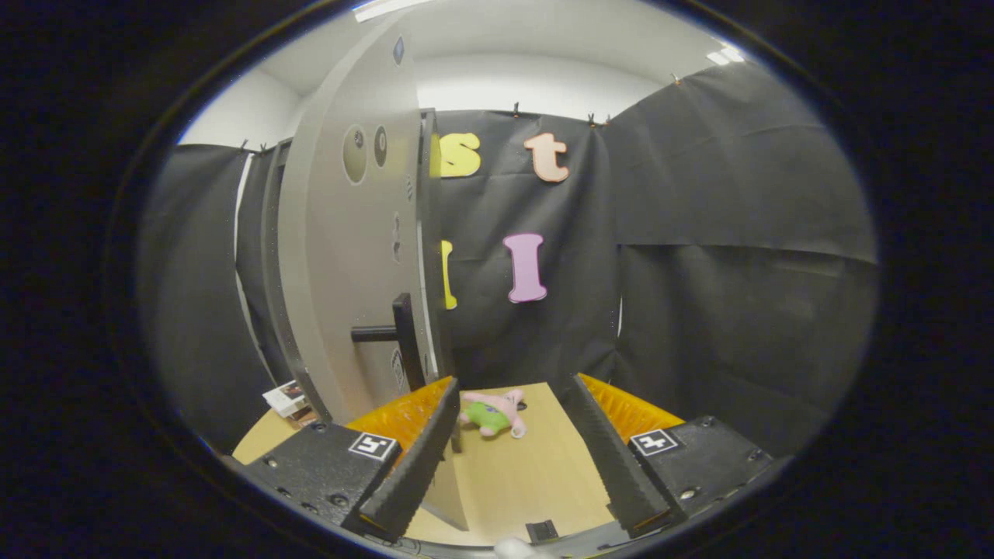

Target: Open the shoe cabinet door, grab the shoes and put them into the shoe cabinet, then close the shoe cabinet door.

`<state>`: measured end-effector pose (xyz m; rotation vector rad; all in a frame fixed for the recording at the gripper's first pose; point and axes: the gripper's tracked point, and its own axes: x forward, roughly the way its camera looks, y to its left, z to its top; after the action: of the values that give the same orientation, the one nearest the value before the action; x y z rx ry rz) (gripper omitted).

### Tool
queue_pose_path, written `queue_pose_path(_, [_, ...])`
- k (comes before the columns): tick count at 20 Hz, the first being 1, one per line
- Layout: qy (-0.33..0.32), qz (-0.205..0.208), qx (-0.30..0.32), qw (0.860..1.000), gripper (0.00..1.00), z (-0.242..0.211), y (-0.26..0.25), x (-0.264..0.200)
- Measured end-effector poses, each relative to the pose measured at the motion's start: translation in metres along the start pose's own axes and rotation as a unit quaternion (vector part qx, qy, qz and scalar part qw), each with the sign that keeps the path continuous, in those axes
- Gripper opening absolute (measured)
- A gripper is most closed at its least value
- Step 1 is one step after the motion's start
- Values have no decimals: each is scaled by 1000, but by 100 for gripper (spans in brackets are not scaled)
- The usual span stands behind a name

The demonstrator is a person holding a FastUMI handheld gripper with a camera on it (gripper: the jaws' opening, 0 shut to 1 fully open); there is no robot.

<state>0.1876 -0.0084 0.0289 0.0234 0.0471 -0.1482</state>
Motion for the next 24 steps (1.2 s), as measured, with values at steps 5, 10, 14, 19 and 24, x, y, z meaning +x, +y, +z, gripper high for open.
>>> queue_pose_path(5, [-1, 0, 3, 1000, 95, -1, 8, -3])
queue_pose_path(10, [1, 9, -1, 1000, 95, -2, 29, -9])
queue_pose_path(14, [3, 30, -1, 1000, 95, -7, 70, -15])
queue_pose_path(19, [3, 69, -9, 998, 95, -13, 131, -13])
queue_pose_path(24, [21, 124, -25, 992, 95, -35, 194, 4])
